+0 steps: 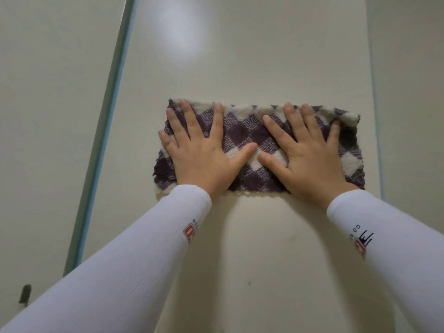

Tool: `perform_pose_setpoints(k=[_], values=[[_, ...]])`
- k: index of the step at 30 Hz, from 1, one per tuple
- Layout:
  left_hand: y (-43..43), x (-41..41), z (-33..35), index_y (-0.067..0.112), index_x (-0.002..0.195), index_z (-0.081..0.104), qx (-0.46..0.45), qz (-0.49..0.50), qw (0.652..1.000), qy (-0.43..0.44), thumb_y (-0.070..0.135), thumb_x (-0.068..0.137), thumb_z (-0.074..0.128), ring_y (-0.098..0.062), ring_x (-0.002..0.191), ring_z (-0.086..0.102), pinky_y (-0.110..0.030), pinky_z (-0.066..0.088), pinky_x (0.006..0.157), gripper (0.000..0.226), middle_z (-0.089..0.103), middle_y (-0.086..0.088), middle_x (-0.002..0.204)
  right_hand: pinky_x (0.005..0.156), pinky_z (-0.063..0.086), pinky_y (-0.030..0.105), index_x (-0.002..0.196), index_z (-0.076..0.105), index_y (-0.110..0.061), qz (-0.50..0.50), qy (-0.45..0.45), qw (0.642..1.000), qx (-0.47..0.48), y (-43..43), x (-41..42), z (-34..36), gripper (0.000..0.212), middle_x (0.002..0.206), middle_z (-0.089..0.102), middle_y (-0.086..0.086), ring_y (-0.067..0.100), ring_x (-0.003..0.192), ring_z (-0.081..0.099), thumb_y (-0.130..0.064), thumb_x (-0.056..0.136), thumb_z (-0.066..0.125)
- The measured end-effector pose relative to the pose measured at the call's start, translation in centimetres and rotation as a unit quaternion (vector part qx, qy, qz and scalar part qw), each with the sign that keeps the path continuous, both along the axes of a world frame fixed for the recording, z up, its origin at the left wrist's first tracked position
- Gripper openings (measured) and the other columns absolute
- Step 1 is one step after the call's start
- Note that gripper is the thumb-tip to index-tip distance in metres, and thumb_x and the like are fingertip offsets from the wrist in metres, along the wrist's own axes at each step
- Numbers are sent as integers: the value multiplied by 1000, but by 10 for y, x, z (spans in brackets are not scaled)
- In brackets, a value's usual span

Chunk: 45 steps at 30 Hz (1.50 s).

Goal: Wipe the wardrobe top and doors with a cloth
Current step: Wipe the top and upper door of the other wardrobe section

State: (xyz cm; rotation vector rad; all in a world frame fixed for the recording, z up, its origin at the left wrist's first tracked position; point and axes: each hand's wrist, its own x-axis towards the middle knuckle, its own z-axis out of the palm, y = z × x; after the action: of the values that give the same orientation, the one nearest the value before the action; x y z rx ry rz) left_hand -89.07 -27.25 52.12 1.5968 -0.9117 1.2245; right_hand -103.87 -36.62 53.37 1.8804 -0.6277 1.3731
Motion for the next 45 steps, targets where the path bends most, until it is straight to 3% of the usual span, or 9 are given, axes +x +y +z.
perform_pose_setpoints(k=[5, 13, 23, 30, 35, 40, 45], values=[[-4, -10, -37, 44, 143, 0, 0, -5, 1000, 7, 88, 62, 13, -40, 138, -18, -59, -10, 106, 93, -16, -17, 153, 105, 1, 66, 142, 9, -41, 25, -2, 1000, -15, -4, -7, -39, 64, 157, 9, 1, 24, 144, 2, -68, 84, 19], [-8, -22, -98, 40, 140, 19, 3, 9, 999, -41, 81, 67, 32, -49, 137, 1, -67, 2, 103, 84, 7, -26, 151, 98, 13, 72, 142, 27, -32, 30, -33, 999, -14, -10, -16, -118, 61, 152, 24, 10, 32, 140, 17, -60, 88, 31], [-1, -18, -159, 36, 141, 28, 34, 10, 998, -47, 80, 71, 34, -50, 135, 7, -65, 2, 103, 83, 15, -30, 148, 104, 0, 63, 145, 20, -33, 0, -23, 1000, -12, -9, -13, -183, 62, 154, 13, 6, 30, 142, 10, -62, 91, 27], [1, -12, -204, 36, 141, 26, 45, 20, 998, -41, 81, 74, 29, -47, 136, 8, -63, 1, 105, 81, 9, -25, 148, 106, 1, 62, 144, 19, -33, -16, -21, 1000, -7, -4, -10, -226, 61, 153, 15, 5, 31, 141, 12, -61, 91, 25], [4, -9, -245, 36, 143, 19, 62, 9, 998, 9, 82, 72, 30, -47, 136, 2, -64, 0, 104, 86, 6, -23, 151, 106, 0, 62, 146, 14, -35, -29, -2, 999, -17, -2, -8, -260, 63, 158, -2, 1, 28, 143, 4, -62, 91, 26], [13, -6, -289, 40, 144, 5, 84, -9, 994, 62, 82, 71, 26, -45, 137, -6, -64, -3, 104, 87, -23, -12, 152, 106, -1, 61, 147, 11, -35, -38, 31, 999, -23, 3, -3, -294, 65, 158, -3, 2, 28, 143, 2, -62, 90, 26], [20, 0, -306, 41, 144, 3, 91, -10, 994, 62, 81, 70, 28, -45, 137, -4, -60, -4, 105, 88, -24, -11, 152, 107, -2, 60, 147, 10, -35, -43, 41, 998, -10, 9, 2, -313, 63, 158, -5, 2, 28, 144, 0, -61, 91, 24]])
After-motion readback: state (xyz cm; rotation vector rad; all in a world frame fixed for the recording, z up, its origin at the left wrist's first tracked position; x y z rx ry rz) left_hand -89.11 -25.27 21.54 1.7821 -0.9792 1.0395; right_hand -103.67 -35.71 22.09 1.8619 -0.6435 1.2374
